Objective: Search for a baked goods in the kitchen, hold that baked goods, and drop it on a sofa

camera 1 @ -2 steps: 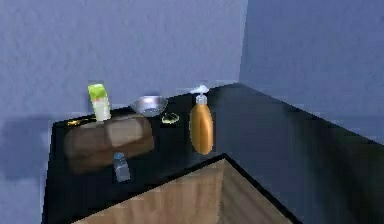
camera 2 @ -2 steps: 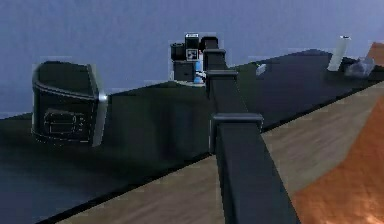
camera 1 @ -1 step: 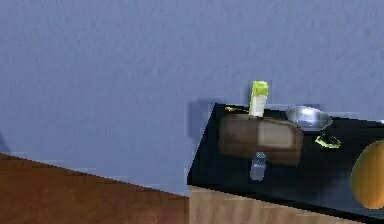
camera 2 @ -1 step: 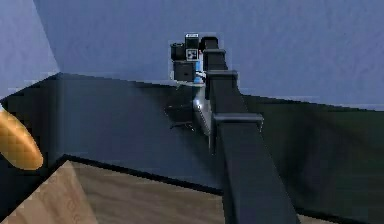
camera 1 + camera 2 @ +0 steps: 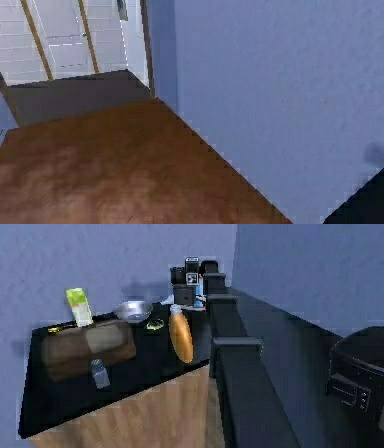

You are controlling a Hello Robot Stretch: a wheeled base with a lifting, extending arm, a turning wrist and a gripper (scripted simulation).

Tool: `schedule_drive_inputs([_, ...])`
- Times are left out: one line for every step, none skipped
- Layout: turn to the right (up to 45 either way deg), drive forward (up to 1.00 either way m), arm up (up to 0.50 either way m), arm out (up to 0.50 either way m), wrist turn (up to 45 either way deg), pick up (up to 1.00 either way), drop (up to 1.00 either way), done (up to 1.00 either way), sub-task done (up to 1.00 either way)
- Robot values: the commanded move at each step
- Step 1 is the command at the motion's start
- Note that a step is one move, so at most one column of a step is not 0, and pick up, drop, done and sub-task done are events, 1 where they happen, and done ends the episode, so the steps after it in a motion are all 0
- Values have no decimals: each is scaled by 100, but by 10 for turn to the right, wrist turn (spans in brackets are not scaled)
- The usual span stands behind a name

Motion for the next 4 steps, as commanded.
schedule_drive_inputs([-450,0,0,0,0,0,0,0,0])
schedule_drive_inputs([-300,0,0,0,0,0,0,0,0])
schedule_drive_inputs([0,15,0,0,0,0,0,0,0])
schedule_drive_inputs([420,0,0,0,0,0,0,0,0])
